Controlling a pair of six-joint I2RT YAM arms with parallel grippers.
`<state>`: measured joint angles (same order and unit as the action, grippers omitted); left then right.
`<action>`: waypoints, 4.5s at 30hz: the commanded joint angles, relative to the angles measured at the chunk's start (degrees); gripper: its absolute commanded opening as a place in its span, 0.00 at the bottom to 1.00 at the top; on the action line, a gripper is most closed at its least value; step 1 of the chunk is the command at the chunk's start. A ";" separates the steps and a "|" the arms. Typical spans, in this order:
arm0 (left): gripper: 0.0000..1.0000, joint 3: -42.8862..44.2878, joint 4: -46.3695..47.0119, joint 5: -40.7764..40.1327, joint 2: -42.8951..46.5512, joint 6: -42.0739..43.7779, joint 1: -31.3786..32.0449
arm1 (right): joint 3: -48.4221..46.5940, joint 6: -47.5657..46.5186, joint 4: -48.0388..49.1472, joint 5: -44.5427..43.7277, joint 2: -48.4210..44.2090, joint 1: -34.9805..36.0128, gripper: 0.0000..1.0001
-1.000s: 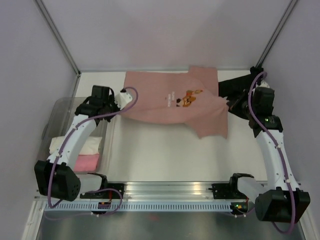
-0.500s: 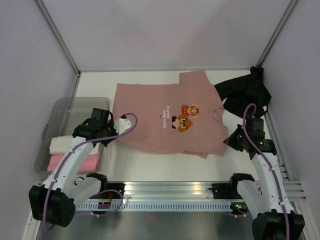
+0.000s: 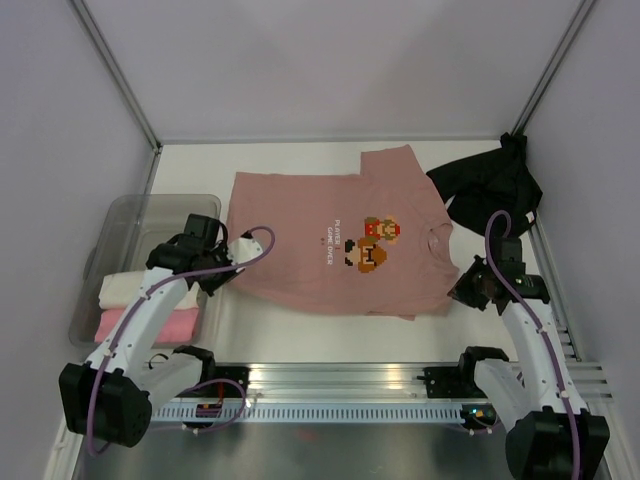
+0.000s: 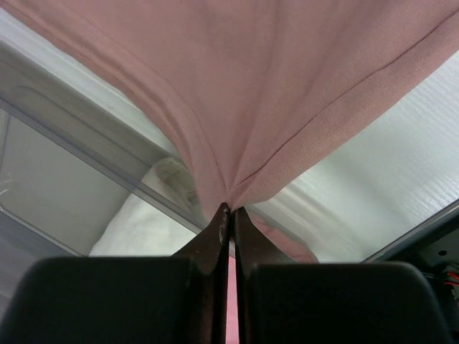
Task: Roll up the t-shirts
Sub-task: Fold the tshirt
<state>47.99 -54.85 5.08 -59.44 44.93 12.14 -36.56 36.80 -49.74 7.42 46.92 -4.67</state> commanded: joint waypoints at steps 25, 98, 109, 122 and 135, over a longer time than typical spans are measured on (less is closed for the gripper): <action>0.02 12.39 10.55 -4.64 -16.92 -5.11 0.16 | -14.94 0.21 23.54 -3.64 28.39 -0.08 0.00; 0.02 21.53 13.01 -3.68 -30.20 -7.13 0.08 | -8.26 -10.16 14.14 -4.81 22.61 12.14 0.00; 0.02 21.97 13.63 -7.89 -32.84 -8.01 0.08 | -23.03 -12.98 16.25 6.45 31.39 9.15 0.00; 0.02 25.75 16.35 -12.11 -41.11 -12.50 -0.01 | -35.77 -8.93 25.21 5.95 48.00 5.46 0.00; 0.02 27.60 16.79 -17.91 -45.58 -15.04 -0.01 | -37.80 -5.86 27.23 1.63 54.51 5.37 0.00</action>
<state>73.47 -39.22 -9.58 -103.53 32.53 12.14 -72.66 29.02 -25.54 11.05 100.42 0.69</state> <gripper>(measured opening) 0.031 0.007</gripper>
